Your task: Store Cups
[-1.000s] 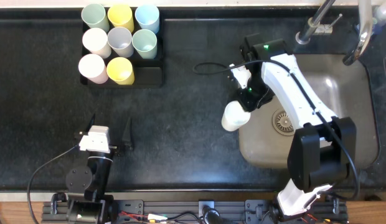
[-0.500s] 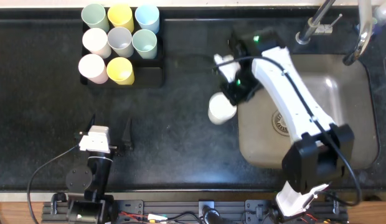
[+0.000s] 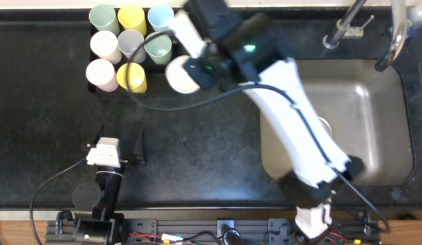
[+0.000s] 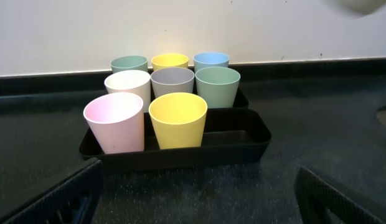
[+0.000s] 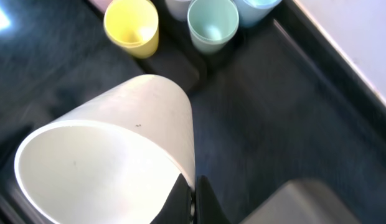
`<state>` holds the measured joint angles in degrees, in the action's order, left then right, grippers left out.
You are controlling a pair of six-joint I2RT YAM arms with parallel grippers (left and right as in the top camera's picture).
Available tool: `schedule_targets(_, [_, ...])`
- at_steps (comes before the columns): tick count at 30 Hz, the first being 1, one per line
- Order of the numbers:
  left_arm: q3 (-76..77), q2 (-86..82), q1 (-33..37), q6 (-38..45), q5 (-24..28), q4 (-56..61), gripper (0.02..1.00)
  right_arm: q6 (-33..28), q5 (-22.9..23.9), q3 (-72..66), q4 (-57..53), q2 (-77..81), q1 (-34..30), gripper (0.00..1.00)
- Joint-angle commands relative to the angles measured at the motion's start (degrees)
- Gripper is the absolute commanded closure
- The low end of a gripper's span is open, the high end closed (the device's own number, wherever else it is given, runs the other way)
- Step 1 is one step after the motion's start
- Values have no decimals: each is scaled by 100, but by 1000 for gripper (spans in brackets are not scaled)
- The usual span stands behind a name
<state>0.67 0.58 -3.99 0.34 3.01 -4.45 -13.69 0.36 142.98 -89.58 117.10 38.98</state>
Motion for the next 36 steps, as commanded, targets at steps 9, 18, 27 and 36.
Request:
schedule_targets(9, [-22, -42, 50, 24, 76, 9, 20, 129, 588, 656, 649, 1408, 302, 958])
schedule_targets(18, [-22, -42, 50, 24, 76, 9, 20, 192, 109, 654, 588, 1969, 74, 956])
schedule_targets(27, [-22, -42, 50, 24, 76, 9, 20, 192, -142, 654, 695, 2199, 79, 958])
schedule_targets(36, [-22, -42, 50, 24, 76, 9, 20, 192, -229, 654, 896, 2433, 76, 958])
